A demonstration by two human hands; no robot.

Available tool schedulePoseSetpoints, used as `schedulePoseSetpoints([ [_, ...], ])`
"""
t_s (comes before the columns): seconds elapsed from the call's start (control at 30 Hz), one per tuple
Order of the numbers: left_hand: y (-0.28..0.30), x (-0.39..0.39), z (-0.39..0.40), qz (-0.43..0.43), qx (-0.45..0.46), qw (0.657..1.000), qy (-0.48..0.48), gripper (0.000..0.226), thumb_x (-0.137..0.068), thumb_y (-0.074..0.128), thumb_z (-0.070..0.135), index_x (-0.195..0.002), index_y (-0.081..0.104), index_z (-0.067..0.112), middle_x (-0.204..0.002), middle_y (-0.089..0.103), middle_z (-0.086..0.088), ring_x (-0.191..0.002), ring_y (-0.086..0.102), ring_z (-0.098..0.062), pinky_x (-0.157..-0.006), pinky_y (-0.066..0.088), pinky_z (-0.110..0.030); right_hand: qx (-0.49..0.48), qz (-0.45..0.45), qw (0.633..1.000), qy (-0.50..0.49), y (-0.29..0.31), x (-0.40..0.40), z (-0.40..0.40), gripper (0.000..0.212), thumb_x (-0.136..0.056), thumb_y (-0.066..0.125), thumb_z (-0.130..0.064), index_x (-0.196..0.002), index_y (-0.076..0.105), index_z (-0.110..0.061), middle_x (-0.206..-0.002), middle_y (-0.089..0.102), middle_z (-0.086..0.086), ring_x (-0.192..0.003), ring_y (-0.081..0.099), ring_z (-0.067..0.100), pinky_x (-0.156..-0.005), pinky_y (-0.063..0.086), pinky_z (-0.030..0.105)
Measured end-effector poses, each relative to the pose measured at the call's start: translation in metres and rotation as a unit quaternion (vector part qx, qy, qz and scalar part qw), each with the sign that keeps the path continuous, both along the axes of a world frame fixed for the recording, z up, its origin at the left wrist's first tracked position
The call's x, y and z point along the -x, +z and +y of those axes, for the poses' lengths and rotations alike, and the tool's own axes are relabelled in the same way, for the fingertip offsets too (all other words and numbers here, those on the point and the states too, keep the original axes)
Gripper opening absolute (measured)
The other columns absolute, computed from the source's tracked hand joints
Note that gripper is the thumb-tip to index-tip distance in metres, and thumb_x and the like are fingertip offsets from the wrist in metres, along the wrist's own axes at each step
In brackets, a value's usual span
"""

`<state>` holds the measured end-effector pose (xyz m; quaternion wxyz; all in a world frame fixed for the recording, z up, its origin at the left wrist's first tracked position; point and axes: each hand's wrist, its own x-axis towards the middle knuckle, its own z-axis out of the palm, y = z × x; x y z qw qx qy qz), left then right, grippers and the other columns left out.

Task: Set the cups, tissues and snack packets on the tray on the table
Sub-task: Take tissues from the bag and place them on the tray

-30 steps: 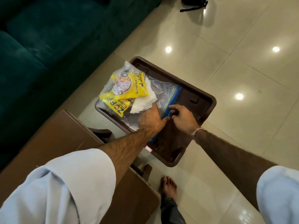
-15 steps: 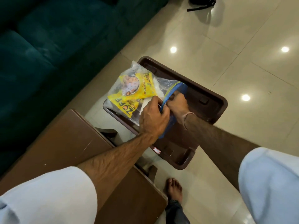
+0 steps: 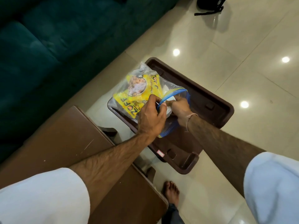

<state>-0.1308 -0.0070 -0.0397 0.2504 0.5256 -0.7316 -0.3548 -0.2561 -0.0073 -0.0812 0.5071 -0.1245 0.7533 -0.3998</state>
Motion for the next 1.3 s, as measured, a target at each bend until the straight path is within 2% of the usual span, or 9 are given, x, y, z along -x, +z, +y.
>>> schedulePoseSetpoints([
  [0.13, 0.002, 0.003, 0.001, 0.002, -0.025, 0.999, 0.035, 0.015, -0.093, 0.057, 0.031, -0.099, 0.054, 0.018, -0.081, 0.063, 0.004, -0.071, 0.06, -0.021, -0.063, 0.053, -0.037, 0.065, -0.139, 0.979, -0.137, 0.009, 0.007, 0.03, 0.034, -0.081, 0.071, -0.007, -0.115, 0.068, -0.007, -0.105, 0.074, 0.01, -0.098, 0.071, 0.029, -0.085, 0.058, 0.038],
  [0.33, 0.003, 0.007, 0.004, -0.019, -0.123, 0.991, 0.043, 0.017, -0.086, 0.069, 0.029, -0.095, 0.058, 0.02, -0.078, 0.062, 0.008, -0.07, 0.06, -0.014, -0.063, 0.045, -0.027, 0.132, -0.247, 0.938, -0.203, 0.025, 0.025, 0.093, 0.041, -0.084, 0.064, -0.004, -0.126, 0.063, -0.002, -0.125, 0.068, 0.016, -0.114, 0.064, 0.034, -0.101, 0.05, 0.043],
  [0.47, 0.008, 0.015, 0.013, 0.04, -0.229, 0.973, 0.001, 0.024, -0.079, 0.075, 0.038, -0.092, 0.064, 0.021, -0.085, 0.065, 0.01, -0.074, 0.059, -0.005, -0.063, 0.041, -0.021, 0.194, -0.274, 0.92, -0.2, 0.043, 0.03, 0.116, 0.044, -0.084, 0.064, -0.007, -0.128, 0.061, -0.004, -0.129, 0.065, 0.014, -0.112, 0.064, 0.028, -0.103, 0.049, 0.041],
  [0.63, 0.03, 0.022, 0.022, 0.155, -0.312, 0.935, -0.065, 0.032, -0.076, 0.08, 0.038, -0.095, 0.072, 0.013, -0.088, 0.074, -0.001, -0.079, 0.07, -0.014, -0.068, 0.056, -0.031, 0.207, -0.242, 0.929, -0.187, 0.067, 0.022, 0.106, 0.047, -0.08, 0.071, -0.014, -0.125, 0.063, -0.005, -0.12, 0.069, 0.014, -0.106, 0.066, 0.03, -0.099, 0.053, 0.046],
  [0.73, 0.049, 0.017, 0.016, 0.164, -0.282, 0.943, -0.061, 0.017, -0.078, 0.083, 0.027, -0.089, 0.072, 0.019, -0.078, 0.073, 0.009, -0.065, 0.066, 0.001, -0.058, 0.05, -0.016, 0.21, -0.227, 0.936, -0.166, 0.086, 0.015, 0.092, 0.042, -0.078, 0.073, -0.015, -0.119, 0.067, -0.004, -0.112, 0.071, 0.015, -0.103, 0.065, 0.031, -0.097, 0.051, 0.046],
  [0.87, 0.091, -0.003, 0.001, 0.205, -0.277, 0.937, -0.047, 0.012, -0.08, 0.081, 0.015, -0.085, 0.071, 0.02, -0.076, 0.073, 0.007, -0.066, 0.068, -0.004, -0.058, 0.053, -0.02, 0.218, -0.2, 0.949, -0.111, 0.126, 0.0, 0.072, 0.055, -0.082, 0.074, -0.018, -0.131, 0.056, -0.004, -0.118, 0.068, 0.014, -0.101, 0.069, 0.027, -0.079, 0.058, 0.039],
  [0.97, 0.129, -0.023, -0.011, 0.23, -0.278, 0.932, -0.04, 0.016, -0.081, 0.079, 0.014, -0.095, 0.072, 0.015, -0.092, 0.076, -0.005, -0.084, 0.073, -0.02, -0.071, 0.06, -0.036, 0.255, -0.234, 0.936, -0.069, 0.165, -0.013, 0.052, 0.064, -0.08, 0.075, -0.024, -0.136, 0.049, -0.007, -0.127, 0.064, 0.016, -0.108, 0.069, 0.03, -0.086, 0.057, 0.045],
  [1.1, 0.18, -0.055, -0.026, 0.286, -0.289, 0.913, -0.034, 0.029, -0.082, 0.075, 0.004, -0.111, 0.07, 0.003, -0.11, 0.072, -0.024, -0.097, 0.07, -0.038, -0.09, 0.055, -0.054, 0.267, -0.287, 0.919, 0.043, 0.223, -0.035, 0.021, 0.041, -0.094, 0.059, -0.024, -0.127, 0.058, 0.001, -0.116, 0.068, 0.017, -0.106, 0.067, 0.028, -0.091, 0.054, 0.039],
  [1.3, 0.23, -0.134, -0.041, 0.32, -0.263, 0.91, 0.027, 0.016, -0.084, 0.075, 0.006, -0.099, 0.069, 0.005, -0.083, 0.072, -0.007, -0.068, 0.067, -0.02, -0.06, 0.054, -0.029, 0.268, -0.23, 0.929, 0.108, 0.285, -0.1, -0.022, 0.03, -0.092, 0.062, -0.015, -0.118, 0.061, 0.0, -0.107, 0.069, 0.017, -0.093, 0.069, 0.03, -0.075, 0.059, 0.038],
])
